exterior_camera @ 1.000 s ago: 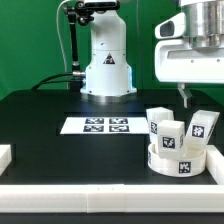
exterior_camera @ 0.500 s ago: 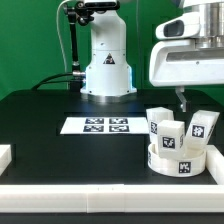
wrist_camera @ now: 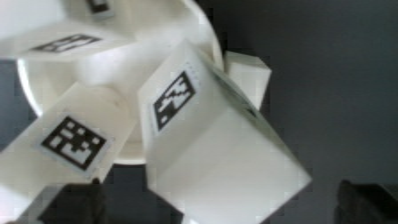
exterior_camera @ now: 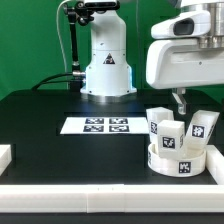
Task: Assemble stool
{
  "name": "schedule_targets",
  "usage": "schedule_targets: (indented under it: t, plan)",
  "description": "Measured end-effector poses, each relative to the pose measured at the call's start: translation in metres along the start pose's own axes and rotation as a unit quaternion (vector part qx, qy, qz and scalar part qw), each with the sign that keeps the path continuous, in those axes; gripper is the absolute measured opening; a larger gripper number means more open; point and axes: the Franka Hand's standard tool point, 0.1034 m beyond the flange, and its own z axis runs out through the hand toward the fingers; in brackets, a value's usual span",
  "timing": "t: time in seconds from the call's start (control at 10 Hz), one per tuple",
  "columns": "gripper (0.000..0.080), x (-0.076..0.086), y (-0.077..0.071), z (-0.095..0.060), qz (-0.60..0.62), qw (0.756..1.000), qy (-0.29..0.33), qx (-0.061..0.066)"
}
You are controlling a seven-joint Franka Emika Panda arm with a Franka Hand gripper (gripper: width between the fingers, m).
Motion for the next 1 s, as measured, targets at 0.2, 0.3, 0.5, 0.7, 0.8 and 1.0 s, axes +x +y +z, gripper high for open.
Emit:
schedule_targets:
  t: [0.2, 0.3, 0.5, 0.7, 0.8, 1.0]
  plan:
    - [0.0649, -0.001, -0.002, 0.001, -0.096, 0.995, -0.004, -0.008]
    - [0.0649, -0.002, -0.003, 0.002, -0.139, 0.99, -0.007, -0.011]
    - [0.0649, -0.004, -0.002, 0.004, -0.201, 0.979, -0.009, -0.018]
    - [0.0649, -0.008, 0.002, 0.006, -0.253, 0.967, -0.013, -0.023]
    - [0.0649, -0.01, 0.004, 0.007, -0.275, 0.961, -0.016, -0.026]
    - [0.0649, -0.012, 0.005, 0.012, -0.271, 0.962, -0.009, -0.032]
